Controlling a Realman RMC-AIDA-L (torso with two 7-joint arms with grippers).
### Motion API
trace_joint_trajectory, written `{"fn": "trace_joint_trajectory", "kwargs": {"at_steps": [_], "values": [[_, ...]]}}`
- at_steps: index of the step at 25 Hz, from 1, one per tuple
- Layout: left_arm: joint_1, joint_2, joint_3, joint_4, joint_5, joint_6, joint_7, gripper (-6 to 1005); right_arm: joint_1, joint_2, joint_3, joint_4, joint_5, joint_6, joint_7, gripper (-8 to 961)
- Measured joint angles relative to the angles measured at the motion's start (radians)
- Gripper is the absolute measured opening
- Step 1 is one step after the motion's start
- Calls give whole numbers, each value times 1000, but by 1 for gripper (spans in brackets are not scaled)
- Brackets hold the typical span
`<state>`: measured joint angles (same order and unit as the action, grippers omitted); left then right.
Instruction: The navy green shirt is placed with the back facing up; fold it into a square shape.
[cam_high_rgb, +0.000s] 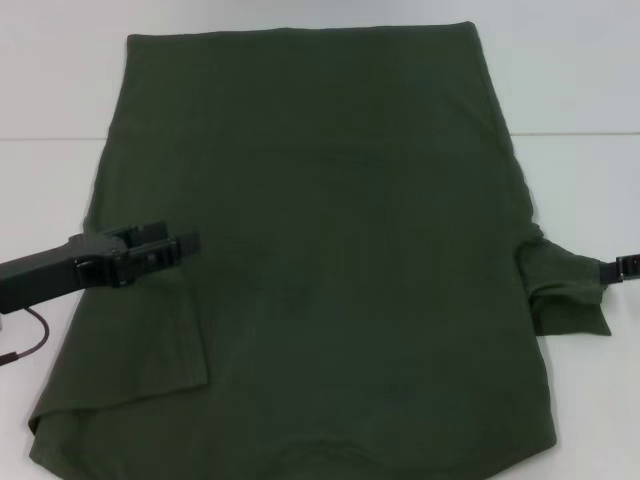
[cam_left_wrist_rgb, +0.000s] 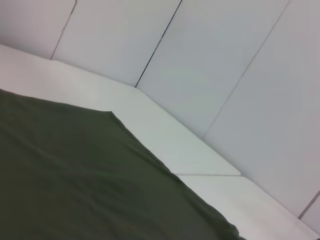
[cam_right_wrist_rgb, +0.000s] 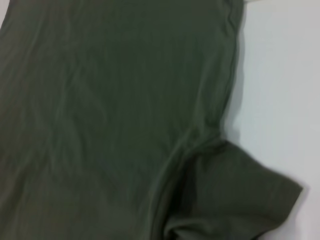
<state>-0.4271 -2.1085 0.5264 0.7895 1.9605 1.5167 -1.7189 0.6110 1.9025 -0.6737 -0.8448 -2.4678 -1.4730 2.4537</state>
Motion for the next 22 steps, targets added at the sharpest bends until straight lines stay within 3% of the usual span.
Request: {"fn": "trace_joint_trajectory", "kwargs": {"at_steps": [22], "values": [[12,-2,0,-3,-31,14,-1,721,82,18,-26,178,-9,129,33,918]]}}
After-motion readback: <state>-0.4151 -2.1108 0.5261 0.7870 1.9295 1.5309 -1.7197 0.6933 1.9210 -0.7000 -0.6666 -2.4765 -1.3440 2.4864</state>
